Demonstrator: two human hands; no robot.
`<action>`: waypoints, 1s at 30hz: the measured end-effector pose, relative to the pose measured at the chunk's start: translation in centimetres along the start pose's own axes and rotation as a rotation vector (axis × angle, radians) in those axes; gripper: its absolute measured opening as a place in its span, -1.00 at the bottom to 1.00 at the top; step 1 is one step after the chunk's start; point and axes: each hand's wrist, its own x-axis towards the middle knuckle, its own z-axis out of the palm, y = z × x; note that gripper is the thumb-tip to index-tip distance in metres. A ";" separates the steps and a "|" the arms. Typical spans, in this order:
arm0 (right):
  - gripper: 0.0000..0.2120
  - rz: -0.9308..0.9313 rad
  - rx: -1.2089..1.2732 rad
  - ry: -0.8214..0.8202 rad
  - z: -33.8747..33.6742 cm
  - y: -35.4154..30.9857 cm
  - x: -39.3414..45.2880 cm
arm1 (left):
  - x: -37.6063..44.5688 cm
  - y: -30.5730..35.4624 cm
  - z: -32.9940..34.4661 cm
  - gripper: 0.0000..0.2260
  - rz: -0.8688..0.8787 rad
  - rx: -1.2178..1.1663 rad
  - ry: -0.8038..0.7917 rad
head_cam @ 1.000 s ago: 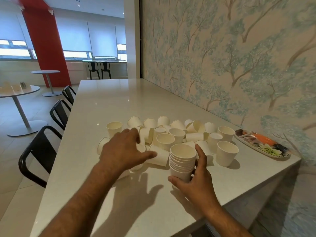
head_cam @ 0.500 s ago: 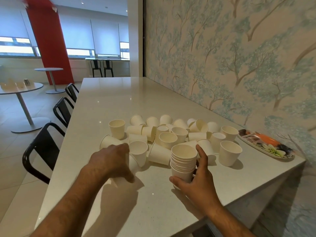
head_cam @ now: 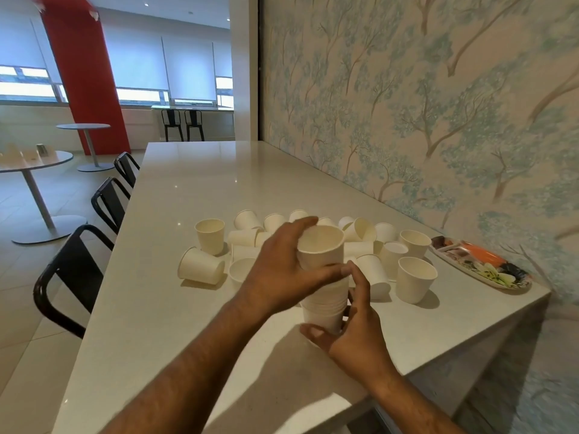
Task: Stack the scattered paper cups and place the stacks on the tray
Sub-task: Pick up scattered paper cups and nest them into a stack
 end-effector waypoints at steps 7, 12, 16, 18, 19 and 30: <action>0.11 -0.037 -0.027 0.027 0.0 -0.4 0.4 | -0.5 -1.0 1.8 -0.08 -0.014 0.262 -0.324; 0.14 0.020 -0.014 0.034 -0.4 0.5 0.2 | -0.4 -1.7 0.4 -0.27 -0.003 0.140 -0.208; 0.17 0.058 -0.029 0.048 -0.9 1.1 0.1 | 0.7 -4.2 -1.4 -0.59 -0.066 0.509 0.067; 0.17 0.077 -0.023 0.049 -1.1 1.2 0.1 | 0.7 -5.4 -2.0 -0.67 -0.207 0.718 -0.061; 0.16 0.085 -0.021 0.049 -1.1 1.2 0.1 | 0.6 -5.9 -2.1 -0.68 -0.280 0.757 -0.145; 0.16 0.098 -0.025 0.036 -0.9 1.1 0.2 | -0.2 -5.2 -2.5 -0.85 -0.265 0.865 -0.059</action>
